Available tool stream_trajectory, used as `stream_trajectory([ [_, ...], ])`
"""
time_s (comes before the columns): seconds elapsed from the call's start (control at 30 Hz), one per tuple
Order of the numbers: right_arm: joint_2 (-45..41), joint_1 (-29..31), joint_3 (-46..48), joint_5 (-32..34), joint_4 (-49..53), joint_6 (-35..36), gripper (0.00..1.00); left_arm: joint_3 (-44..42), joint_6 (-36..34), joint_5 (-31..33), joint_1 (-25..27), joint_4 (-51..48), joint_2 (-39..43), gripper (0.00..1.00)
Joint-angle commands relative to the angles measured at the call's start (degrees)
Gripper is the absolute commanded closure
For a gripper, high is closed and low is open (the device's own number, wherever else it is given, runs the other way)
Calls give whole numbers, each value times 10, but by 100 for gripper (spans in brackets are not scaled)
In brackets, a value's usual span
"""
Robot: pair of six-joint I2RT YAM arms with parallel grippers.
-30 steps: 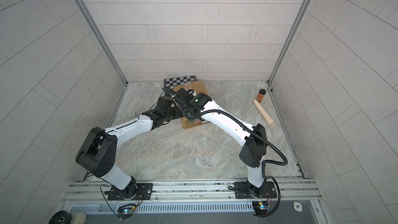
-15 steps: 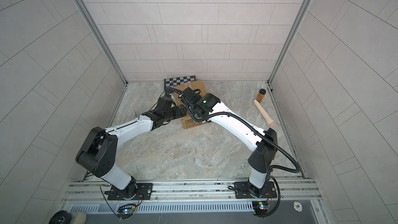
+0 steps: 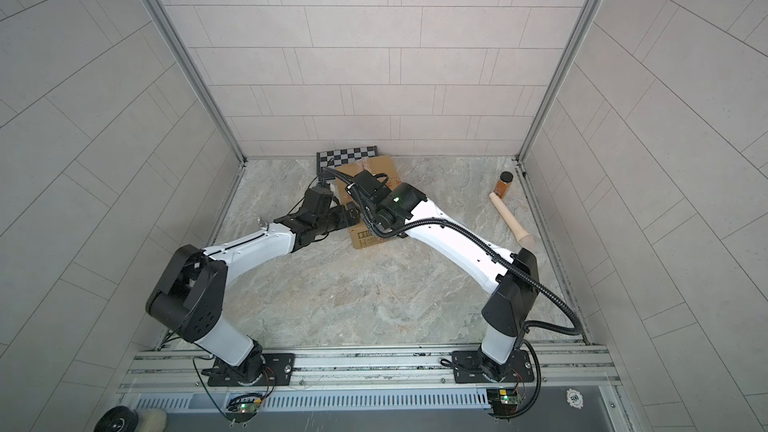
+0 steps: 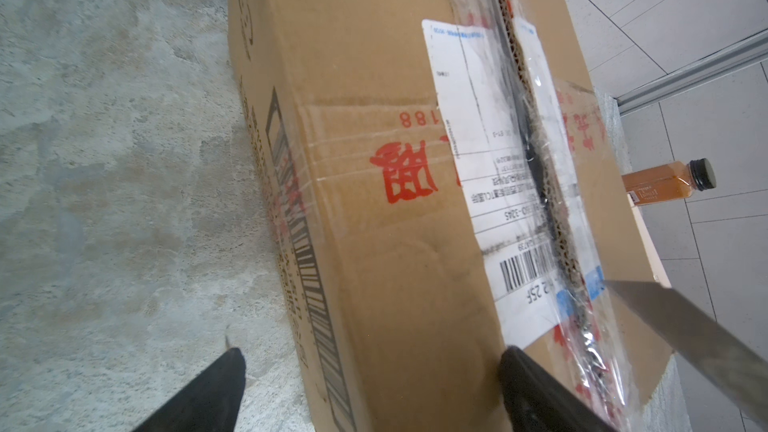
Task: Unpack the express box
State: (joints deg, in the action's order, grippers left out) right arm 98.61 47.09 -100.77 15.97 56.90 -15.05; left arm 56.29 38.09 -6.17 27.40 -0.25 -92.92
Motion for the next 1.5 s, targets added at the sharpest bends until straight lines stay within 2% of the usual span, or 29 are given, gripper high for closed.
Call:
stream_trajectory([
  [0.0,10,-1,6,24,0,3,100,-35,-14,16,0,-103,-38,2],
  [0.7,72,-3,11,33,3,6,100,-39,-12,0,-1,-95,-36,3],
  [0.93,82,-14,-5,-54,29,23,100,-58,-1,-64,-34,-41,48,1],
  [1.07,77,-16,-8,-111,72,21,100,-46,-14,-73,-55,-60,102,0],
  [1.3,30,-12,30,-180,103,22,100,-30,-33,-70,-64,-105,139,0],
  [1.47,-12,7,76,-182,118,8,100,-43,-35,-66,-64,-121,151,0],
])
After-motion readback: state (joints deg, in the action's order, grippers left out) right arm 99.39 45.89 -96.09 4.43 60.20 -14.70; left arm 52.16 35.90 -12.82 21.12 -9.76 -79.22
